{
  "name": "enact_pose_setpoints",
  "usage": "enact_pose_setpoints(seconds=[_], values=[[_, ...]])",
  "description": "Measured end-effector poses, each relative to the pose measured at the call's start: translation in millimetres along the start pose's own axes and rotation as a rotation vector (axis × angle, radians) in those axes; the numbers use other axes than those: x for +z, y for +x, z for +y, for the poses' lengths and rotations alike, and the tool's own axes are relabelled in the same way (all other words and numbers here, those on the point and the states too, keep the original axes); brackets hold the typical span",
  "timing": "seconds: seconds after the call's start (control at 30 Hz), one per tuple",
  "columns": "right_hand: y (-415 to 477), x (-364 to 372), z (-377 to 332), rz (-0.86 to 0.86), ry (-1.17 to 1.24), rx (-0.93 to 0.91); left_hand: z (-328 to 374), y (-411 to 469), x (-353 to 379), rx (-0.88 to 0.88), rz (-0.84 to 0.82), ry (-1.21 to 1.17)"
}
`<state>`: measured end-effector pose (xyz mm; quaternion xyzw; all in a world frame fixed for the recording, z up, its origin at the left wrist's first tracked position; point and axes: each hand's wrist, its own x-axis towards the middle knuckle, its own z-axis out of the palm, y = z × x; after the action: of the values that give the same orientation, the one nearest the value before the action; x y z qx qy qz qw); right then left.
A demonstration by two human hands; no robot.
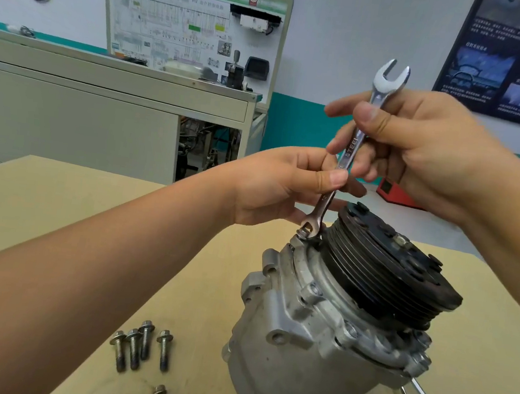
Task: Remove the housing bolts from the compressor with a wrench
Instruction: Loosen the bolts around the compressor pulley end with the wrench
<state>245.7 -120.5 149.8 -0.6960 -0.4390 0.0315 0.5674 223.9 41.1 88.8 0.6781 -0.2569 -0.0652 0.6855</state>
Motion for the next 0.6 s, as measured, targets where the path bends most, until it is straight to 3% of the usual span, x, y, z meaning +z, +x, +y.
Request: enact_pose_setpoints(seconds=[0.23, 0.47, 0.6], values=[[-7.7, -5.4, 2.5, -0.015, 0.015, -0.012, -0.8, -3.5, 1.9, -0.001, 0.026, 0.002], [-8.2, -4.0, 3.5, -0.014, 0.184, 0.035, 0.9, -1.0, 2.4, -0.038, 0.062, 0.048], [-9.5, -1.4, 2.0, -0.006, 0.129, 0.012, 1.3, -0.2, 2.6, -0.039, 0.086, 0.027]])
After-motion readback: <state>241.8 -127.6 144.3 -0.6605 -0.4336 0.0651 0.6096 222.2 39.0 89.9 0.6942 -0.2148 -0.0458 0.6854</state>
